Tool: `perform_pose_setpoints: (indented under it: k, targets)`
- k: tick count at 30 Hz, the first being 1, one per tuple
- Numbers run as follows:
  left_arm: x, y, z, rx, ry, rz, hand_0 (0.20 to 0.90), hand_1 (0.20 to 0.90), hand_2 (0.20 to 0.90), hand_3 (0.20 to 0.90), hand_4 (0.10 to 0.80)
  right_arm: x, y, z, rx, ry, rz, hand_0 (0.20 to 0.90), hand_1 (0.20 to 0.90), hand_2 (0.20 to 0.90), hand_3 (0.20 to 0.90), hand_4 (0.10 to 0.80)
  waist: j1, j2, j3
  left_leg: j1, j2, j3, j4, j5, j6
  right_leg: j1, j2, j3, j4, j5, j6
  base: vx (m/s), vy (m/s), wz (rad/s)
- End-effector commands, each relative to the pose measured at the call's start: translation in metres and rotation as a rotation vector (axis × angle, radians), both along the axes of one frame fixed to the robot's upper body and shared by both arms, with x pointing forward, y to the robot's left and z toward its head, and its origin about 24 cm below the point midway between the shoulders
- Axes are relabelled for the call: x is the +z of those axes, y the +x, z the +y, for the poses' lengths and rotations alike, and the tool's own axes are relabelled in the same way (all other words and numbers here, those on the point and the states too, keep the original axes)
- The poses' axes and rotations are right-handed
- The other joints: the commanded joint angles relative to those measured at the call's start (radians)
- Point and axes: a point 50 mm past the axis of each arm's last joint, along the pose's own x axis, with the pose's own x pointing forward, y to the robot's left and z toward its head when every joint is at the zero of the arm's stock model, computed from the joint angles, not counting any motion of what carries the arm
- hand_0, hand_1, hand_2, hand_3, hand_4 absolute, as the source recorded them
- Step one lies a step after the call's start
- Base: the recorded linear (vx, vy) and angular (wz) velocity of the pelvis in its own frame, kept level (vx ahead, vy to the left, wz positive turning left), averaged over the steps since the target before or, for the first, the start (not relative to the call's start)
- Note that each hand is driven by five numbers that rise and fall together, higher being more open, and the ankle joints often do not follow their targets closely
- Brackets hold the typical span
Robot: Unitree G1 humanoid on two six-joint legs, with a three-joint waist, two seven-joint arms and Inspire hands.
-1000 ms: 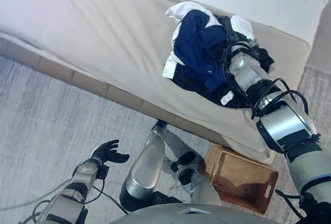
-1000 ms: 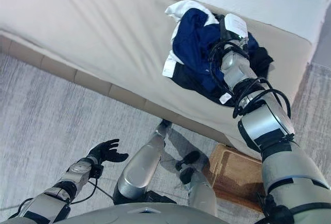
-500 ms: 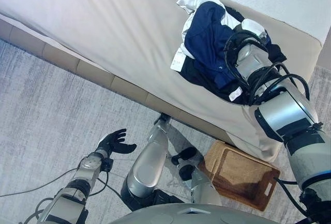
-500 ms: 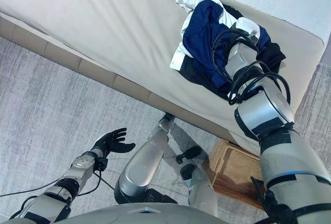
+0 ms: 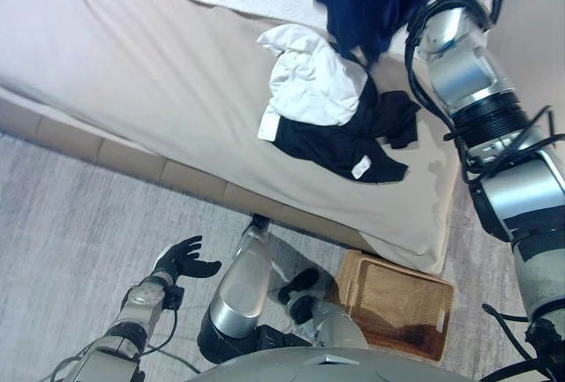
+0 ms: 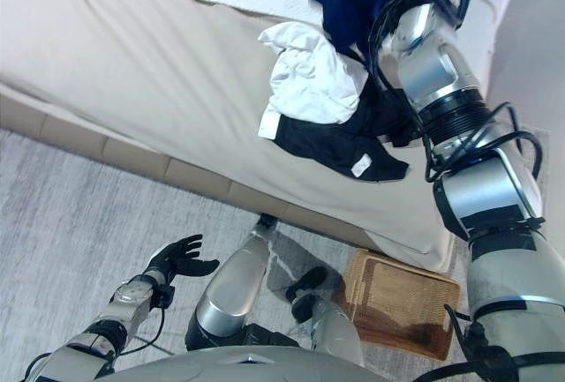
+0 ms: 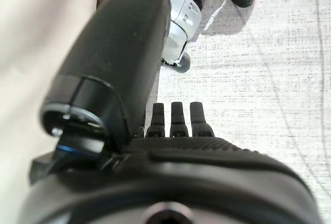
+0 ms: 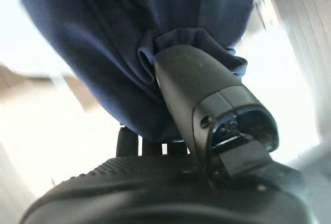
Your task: Pick up the clothes from the bed and place them into the basket
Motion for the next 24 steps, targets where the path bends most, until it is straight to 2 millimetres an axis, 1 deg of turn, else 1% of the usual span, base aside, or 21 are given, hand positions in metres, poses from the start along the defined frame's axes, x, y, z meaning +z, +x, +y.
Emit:
perform_pose_setpoints:
  k: [1,7,8,9,10,11,13,14,15,16,17,18,20,21,22,23,24]
  targets:
    - [-0.026,-0.063,0.005,-0.031,0.049,0.224,0.9,0.9,0.9,0.9,0.8,0.016,-0.025,-0.02,-0.103,-0.084,-0.165,0.3,0.3,0.3,0.2,0.1,-0.046,0.011,-0.256,0.159,0.024,-0.012,-0.182,-0.052,0.044,0.012,0.018,0.05,0.072,0.043,0.013,0.057,-0.043,-0.11]
    - [-0.035,-0.076,-0.003,-0.04,0.054,0.298,0.9,0.9,0.9,0.9,0.8,0.01,-0.038,-0.039,-0.123,-0.069,-0.185,0.3,0.3,0.3,0.2,0.1,-0.099,0.012,-0.34,0.21,0.029,0.028,-0.205,-0.049,0.035,0.068,0.044,0.078,0.012,0.032,0.011,0.026,-0.077,-0.13]
    - [-0.037,-0.08,-0.004,-0.042,0.055,0.322,0.9,0.9,0.9,0.9,0.8,0.009,-0.043,-0.044,-0.126,-0.061,-0.2,0.3,0.3,0.3,0.2,0.1,-0.119,0.015,-0.358,0.223,0.027,0.041,-0.207,-0.054,0.036,0.071,0.046,0.091,0.003,0.035,0.012,-0.017,-0.078,-0.14]
    - [-0.037,-0.081,-0.004,-0.044,0.057,0.33,0.9,0.9,0.9,0.9,0.8,0.008,-0.045,-0.047,-0.131,-0.057,-0.203,0.3,0.3,0.3,0.2,0.1,-0.125,0.015,-0.362,0.227,0.027,0.046,-0.208,-0.056,0.036,0.071,0.046,0.096,0.002,0.036,0.011,-0.04,-0.1,-0.23]
    - [-0.039,-0.086,-0.004,-0.036,0.056,0.356,0.9,0.9,0.9,0.9,0.8,0.005,-0.049,-0.053,-0.128,-0.046,-0.208,0.3,0.3,0.3,0.2,0.1,-0.155,0.021,-0.377,0.244,0.029,0.07,-0.208,-0.067,0.038,0.07,0.048,0.116,-0.003,0.036,0.01,-0.04,-0.059,-0.27]
    - [-0.039,-0.086,-0.004,-0.037,0.056,0.356,0.9,0.9,0.9,0.9,0.8,0.005,-0.05,-0.053,-0.13,-0.046,-0.209,0.3,0.3,0.3,0.2,0.1,-0.155,0.021,-0.379,0.241,0.028,0.069,-0.21,-0.062,0.039,0.068,0.048,0.115,-0.006,0.04,0.01,-0.081,-0.086,-0.34]
    - [-0.041,-0.091,-0.004,-0.026,0.053,0.378,0.9,0.9,0.9,0.9,0.8,0.0,-0.054,-0.058,-0.121,-0.04,-0.208,0.3,0.3,0.3,0.2,0.1,-0.186,0.029,-0.393,0.254,0.032,0.096,-0.211,-0.071,0.042,0.061,0.052,0.137,-0.01,0.042,0.007,-0.093,-0.053,-0.45]
    - [-0.042,-0.094,-0.006,-0.013,0.042,0.398,0.9,0.9,0.9,0.9,0.8,-0.009,-0.055,-0.061,-0.098,-0.034,-0.186,0.3,0.3,0.3,0.2,0.1,-0.221,0.043,-0.402,0.267,0.035,0.122,-0.213,-0.076,0.043,0.056,0.055,0.159,-0.015,0.04,0.002,-0.089,-0.028,-0.42]
    - [-0.043,-0.095,-0.006,-0.006,0.037,0.406,0.9,0.9,0.9,0.9,0.8,-0.017,-0.055,-0.063,-0.081,-0.023,-0.162,0.3,0.3,0.3,0.2,0.1,-0.235,0.051,-0.408,0.274,0.039,0.139,-0.214,-0.08,0.044,0.053,0.058,0.174,-0.018,0.039,-0.001,-0.111,-0.049,-0.53]
    - [-0.043,-0.096,-0.006,0.0,0.032,0.416,0.9,0.9,0.9,0.9,0.8,-0.03,-0.054,-0.067,-0.045,0.005,-0.114,0.3,0.3,0.3,0.2,0.1,-0.257,0.061,-0.412,0.285,0.044,0.163,-0.216,-0.087,0.044,0.05,0.063,0.196,-0.023,0.036,-0.007,-0.059,-0.028,-0.58]
    - [-0.043,-0.096,-0.006,-0.001,0.032,0.416,0.9,0.9,0.9,0.9,0.8,-0.03,-0.054,-0.067,-0.045,0.005,-0.114,0.3,0.3,0.3,0.2,0.1,-0.256,0.06,-0.413,0.285,0.044,0.163,-0.216,-0.087,0.044,0.049,0.063,0.197,-0.024,0.037,-0.007,-0.073,-0.053,-0.76]
    - [-0.044,-0.096,-0.008,-0.004,0.027,0.424,0.9,0.9,0.9,0.9,0.8,-0.047,-0.051,-0.07,0.016,0.056,-0.043,0.3,0.3,0.3,0.2,0.1,-0.288,0.07,-0.416,0.295,0.048,0.183,-0.217,-0.092,0.043,0.044,0.069,0.218,-0.029,0.035,-0.014,-0.058,-0.053,-0.6]
    - [-0.044,-0.093,-0.009,-0.006,0.026,0.425,0.9,0.9,0.9,0.9,0.8,-0.073,-0.051,-0.077,0.053,0.097,0.052,0.3,0.3,0.3,0.2,0.1,-0.323,0.078,-0.418,0.306,0.053,0.207,-0.217,-0.098,0.04,0.041,0.076,0.249,-0.035,0.032,-0.021,-0.068,-0.082,-0.59]
    - [-0.043,-0.091,-0.01,-0.002,0.024,0.419,0.9,0.9,0.9,0.9,0.8,-0.091,-0.051,-0.082,0.064,0.113,0.115,0.3,0.3,0.3,0.2,0.1,-0.347,0.082,-0.418,0.312,0.056,0.222,-0.217,-0.101,0.039,0.042,0.082,0.266,-0.049,0.032,-0.026,-0.055,-0.101,-0.6]
    - [-0.043,-0.088,-0.01,-0.006,0.027,0.413,0.9,0.9,0.9,0.9,0.8,-0.103,-0.05,-0.087,0.048,0.12,0.172,0.3,0.3,0.3,0.2,0.1,-0.36,0.084,-0.417,0.316,0.058,0.234,-0.217,-0.103,0.037,0.044,0.086,0.277,-0.059,0.033,-0.028,-0.068,-0.131,-0.58]
    - [-0.041,-0.083,-0.011,-0.017,0.029,0.402,0.9,0.9,0.9,0.9,0.8,-0.123,-0.049,-0.093,0.031,0.129,0.259,0.3,0.3,0.3,0.2,0.1,-0.381,0.086,-0.416,0.32,0.061,0.251,-0.217,-0.105,0.035,0.046,0.093,0.297,-0.08,0.042,-0.03,-0.061,-0.116,-0.57]
    - [-0.041,-0.08,-0.012,-0.017,0.027,0.395,0.9,0.9,0.9,0.9,0.8,-0.133,-0.049,-0.096,0.023,0.13,0.299,0.3,0.3,0.3,0.2,0.1,-0.39,0.088,-0.415,0.321,0.062,0.262,-0.217,-0.105,0.034,0.047,0.096,0.305,-0.089,0.047,-0.031,-0.071,-0.114,-0.57]
